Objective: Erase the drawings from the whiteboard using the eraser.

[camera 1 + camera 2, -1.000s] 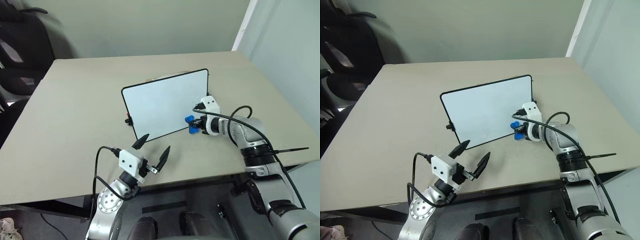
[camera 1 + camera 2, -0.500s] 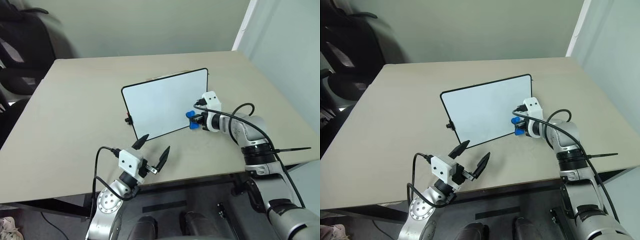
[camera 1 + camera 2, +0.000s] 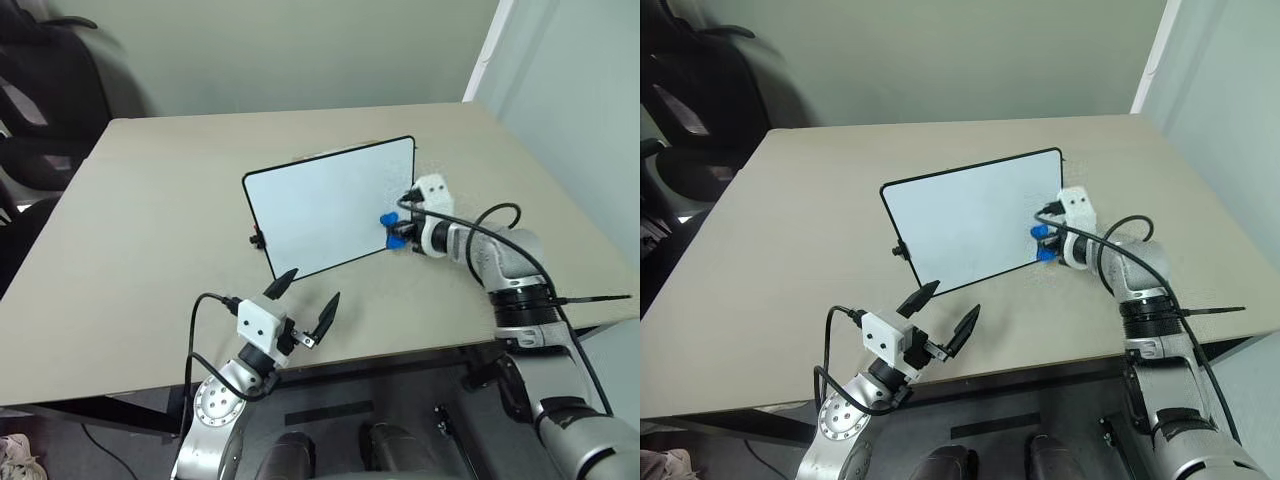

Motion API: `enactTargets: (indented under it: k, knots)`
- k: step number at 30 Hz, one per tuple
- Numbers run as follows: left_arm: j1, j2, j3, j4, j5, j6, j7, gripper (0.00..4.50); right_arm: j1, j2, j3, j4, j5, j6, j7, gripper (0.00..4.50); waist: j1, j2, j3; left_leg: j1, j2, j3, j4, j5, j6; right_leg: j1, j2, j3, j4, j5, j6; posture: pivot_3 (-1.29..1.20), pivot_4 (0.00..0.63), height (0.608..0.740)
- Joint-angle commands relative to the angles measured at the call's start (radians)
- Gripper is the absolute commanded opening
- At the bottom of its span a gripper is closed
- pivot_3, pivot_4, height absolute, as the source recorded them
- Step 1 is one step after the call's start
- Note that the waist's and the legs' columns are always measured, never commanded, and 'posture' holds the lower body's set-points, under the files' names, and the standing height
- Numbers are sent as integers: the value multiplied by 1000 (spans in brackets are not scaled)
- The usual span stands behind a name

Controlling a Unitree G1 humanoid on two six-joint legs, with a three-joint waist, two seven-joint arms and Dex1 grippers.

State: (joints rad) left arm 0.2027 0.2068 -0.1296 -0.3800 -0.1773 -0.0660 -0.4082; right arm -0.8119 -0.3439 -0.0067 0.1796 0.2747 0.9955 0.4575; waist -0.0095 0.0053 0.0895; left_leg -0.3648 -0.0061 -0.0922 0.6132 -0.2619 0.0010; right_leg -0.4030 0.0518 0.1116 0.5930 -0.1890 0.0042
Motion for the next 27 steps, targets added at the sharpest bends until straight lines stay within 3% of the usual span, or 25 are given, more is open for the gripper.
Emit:
enactTargets:
  k: [1, 5, 17, 27]
  knots:
    - [-6, 0, 6, -23, -17, -7, -3, 4500, -23, -3, -32, -53, 19, -16, -3, 222, 0, 0, 0, 0, 0, 0, 0, 0, 0, 0, 0, 0, 0, 0, 0, 0, 150, 736]
    - [-2, 2, 4, -25, -17, -8, -5, 4500, 11, -22, -20, -76, 1, -8, -9, 222, 1, 0, 0, 0, 0, 0, 0, 0, 0, 0, 0, 0, 0, 0, 0, 0, 150, 736]
    - [3, -6, -16, -16, -8, -14, 3, 4500, 199, -182, -274, -300, 154, 230, 10, 222, 16, 0, -2, 3, 0, 1, 1, 1, 1, 8, 0, 1, -2, -6, 3, 0, 150, 736]
    - [-21, -4, -22, 20, -4, -20, -10, 4500, 309, -257, -201, -221, 115, 201, -3, 222, 4, -1, 2, 7, 0, 1, -1, 0, 0, 13, 0, 1, 0, -11, 7, 0, 150, 736]
